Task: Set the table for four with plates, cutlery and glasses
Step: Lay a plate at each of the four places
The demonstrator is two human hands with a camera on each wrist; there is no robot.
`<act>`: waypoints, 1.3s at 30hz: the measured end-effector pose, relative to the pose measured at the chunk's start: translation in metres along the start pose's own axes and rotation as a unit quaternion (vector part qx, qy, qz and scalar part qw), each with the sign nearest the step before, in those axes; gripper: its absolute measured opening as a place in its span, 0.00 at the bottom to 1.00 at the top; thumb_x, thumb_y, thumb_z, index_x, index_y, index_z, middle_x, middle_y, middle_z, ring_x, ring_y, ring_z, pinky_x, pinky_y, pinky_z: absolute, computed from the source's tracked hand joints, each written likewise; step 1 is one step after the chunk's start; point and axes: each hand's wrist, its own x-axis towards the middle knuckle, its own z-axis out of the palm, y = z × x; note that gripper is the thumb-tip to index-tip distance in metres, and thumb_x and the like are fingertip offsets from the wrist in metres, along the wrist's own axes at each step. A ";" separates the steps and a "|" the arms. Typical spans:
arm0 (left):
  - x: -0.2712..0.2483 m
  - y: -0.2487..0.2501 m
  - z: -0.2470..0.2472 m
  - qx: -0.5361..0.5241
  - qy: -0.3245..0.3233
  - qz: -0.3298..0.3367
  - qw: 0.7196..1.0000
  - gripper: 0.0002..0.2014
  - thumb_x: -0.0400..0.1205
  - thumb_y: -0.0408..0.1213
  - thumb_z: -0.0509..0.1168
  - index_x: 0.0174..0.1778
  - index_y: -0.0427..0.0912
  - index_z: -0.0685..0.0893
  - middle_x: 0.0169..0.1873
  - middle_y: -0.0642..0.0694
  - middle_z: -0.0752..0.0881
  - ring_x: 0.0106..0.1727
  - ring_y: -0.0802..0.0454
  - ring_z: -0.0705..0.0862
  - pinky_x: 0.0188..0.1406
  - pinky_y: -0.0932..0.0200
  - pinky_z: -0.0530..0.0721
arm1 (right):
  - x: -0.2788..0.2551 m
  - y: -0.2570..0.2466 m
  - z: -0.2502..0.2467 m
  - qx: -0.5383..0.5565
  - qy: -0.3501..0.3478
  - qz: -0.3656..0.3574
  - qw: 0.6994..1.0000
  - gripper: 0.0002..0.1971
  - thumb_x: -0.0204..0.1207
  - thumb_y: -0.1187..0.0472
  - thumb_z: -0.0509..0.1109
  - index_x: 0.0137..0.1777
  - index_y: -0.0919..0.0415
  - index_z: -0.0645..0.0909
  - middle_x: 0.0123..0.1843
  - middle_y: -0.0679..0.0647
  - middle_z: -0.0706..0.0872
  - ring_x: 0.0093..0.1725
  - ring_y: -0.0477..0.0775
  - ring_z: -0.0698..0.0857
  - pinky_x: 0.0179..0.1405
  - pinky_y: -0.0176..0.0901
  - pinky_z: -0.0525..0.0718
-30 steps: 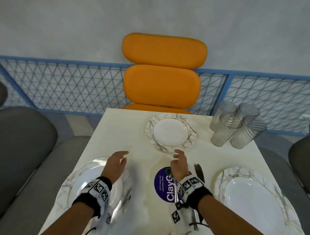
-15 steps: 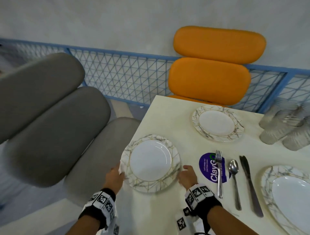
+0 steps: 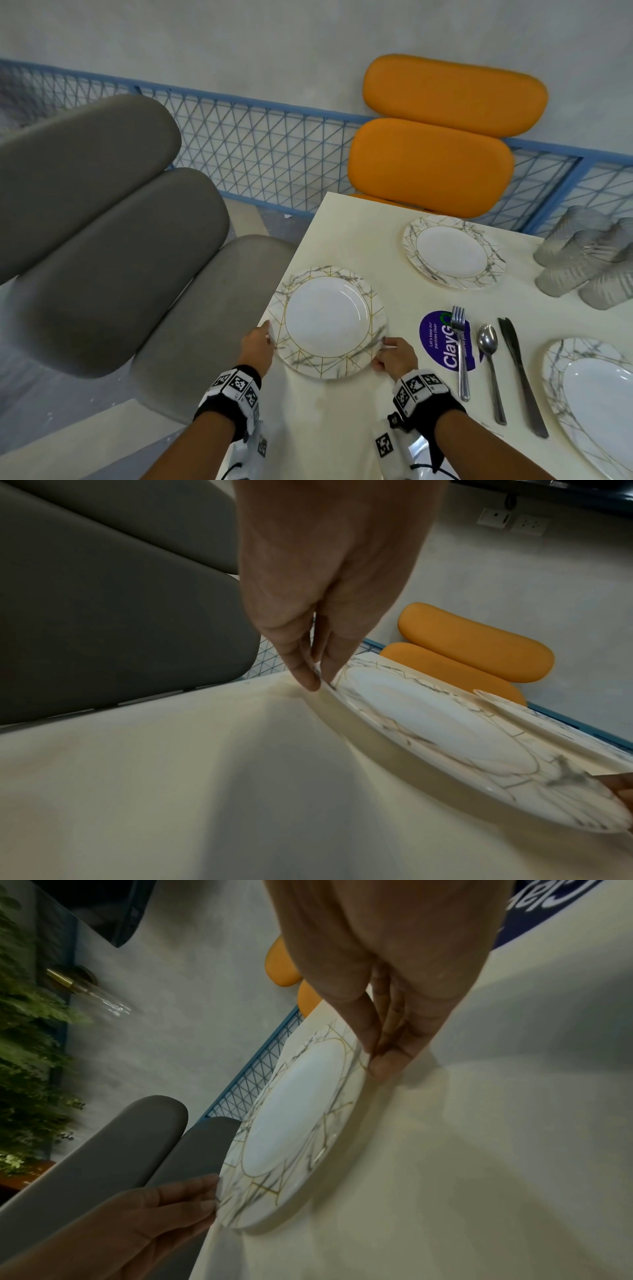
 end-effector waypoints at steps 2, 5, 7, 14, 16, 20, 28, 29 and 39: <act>0.002 0.002 0.000 -0.003 -0.008 -0.001 1.000 0.21 0.85 0.29 0.55 0.76 0.37 0.69 0.64 0.35 0.80 0.67 0.40 0.77 0.65 0.56 0.72 | 0.001 0.000 0.000 -0.007 0.009 0.001 1.000 0.20 0.74 0.80 0.59 0.65 0.70 0.76 0.44 0.63 0.81 0.31 0.55 0.79 0.12 0.24 0.73; 0.003 0.006 -0.003 0.012 -0.011 0.005 1.000 0.23 0.85 0.30 0.54 0.78 0.38 0.66 0.67 0.37 0.79 0.70 0.41 0.76 0.66 0.58 0.71 | 0.003 -0.001 -0.001 -0.018 0.010 0.003 1.000 0.20 0.74 0.79 0.60 0.66 0.69 0.75 0.47 0.63 0.80 0.34 0.56 0.79 0.19 0.31 0.76; 0.004 0.007 -0.004 0.028 -0.012 0.009 0.999 0.23 0.86 0.30 0.54 0.79 0.39 0.65 0.69 0.38 0.78 0.70 0.42 0.76 0.66 0.59 0.70 | 0.004 -0.003 0.000 -0.029 0.005 0.005 1.000 0.20 0.74 0.78 0.61 0.66 0.69 0.75 0.48 0.63 0.81 0.39 0.58 0.81 0.25 0.35 0.76; 0.007 0.007 -0.004 0.042 -0.009 0.004 0.999 0.18 0.84 0.27 0.52 0.69 0.30 0.74 0.60 0.34 0.83 0.63 0.38 0.79 0.62 0.54 0.74 | 0.002 -0.006 0.001 -0.037 -0.013 0.004 0.999 0.19 0.75 0.77 0.62 0.66 0.69 0.74 0.55 0.67 0.83 0.41 0.56 0.80 0.25 0.28 0.79; 0.007 0.008 -0.004 0.048 -0.008 0.009 0.999 0.17 0.83 0.26 0.52 0.67 0.28 0.75 0.58 0.33 0.83 0.62 0.37 0.80 0.60 0.53 0.75 | 0.003 -0.004 0.001 -0.031 -0.021 0.008 0.999 0.21 0.74 0.77 0.62 0.68 0.70 0.73 0.51 0.64 0.82 0.45 0.57 0.80 0.30 0.30 0.80; 0.005 0.011 -0.004 0.046 -0.012 0.015 0.999 0.15 0.84 0.27 0.52 0.64 0.30 0.76 0.59 0.32 0.83 0.62 0.36 0.80 0.60 0.51 0.75 | 0.003 -0.004 -0.001 -0.050 -0.035 0.012 0.998 0.23 0.75 0.76 0.63 0.70 0.68 0.73 0.53 0.63 0.82 0.45 0.57 0.80 0.34 0.35 0.79; -0.023 0.031 -0.007 -0.033 0.054 0.098 0.993 0.22 0.84 0.30 0.58 0.76 0.33 0.68 0.75 0.32 0.69 0.73 0.33 0.71 0.73 0.48 0.67 | -0.020 -0.017 -0.062 0.041 -0.056 -0.033 0.997 0.09 0.79 0.74 0.58 0.53 0.63 0.75 0.35 0.55 0.76 0.25 0.48 0.76 0.21 0.32 0.78; -0.031 0.037 -0.004 -0.051 0.057 0.139 0.987 0.21 0.83 0.28 0.59 0.74 0.33 0.71 0.73 0.32 0.71 0.71 0.34 0.73 0.73 0.48 0.69 | -0.024 -0.014 -0.077 0.042 -0.047 -0.043 0.997 0.09 0.79 0.75 0.58 0.44 0.62 0.75 0.34 0.55 0.76 0.23 0.48 0.76 0.19 0.31 0.78; -0.143 0.080 0.073 -0.078 -0.236 0.177 0.952 0.16 0.84 0.39 0.61 0.68 0.43 0.78 0.53 0.48 0.83 0.50 0.51 0.80 0.49 0.65 0.75 | -0.070 0.062 -0.198 -0.287 -0.022 -0.086 0.954 0.07 0.78 0.63 0.64 0.48 0.66 0.81 0.46 0.57 0.84 0.46 0.56 0.80 0.49 0.44 0.76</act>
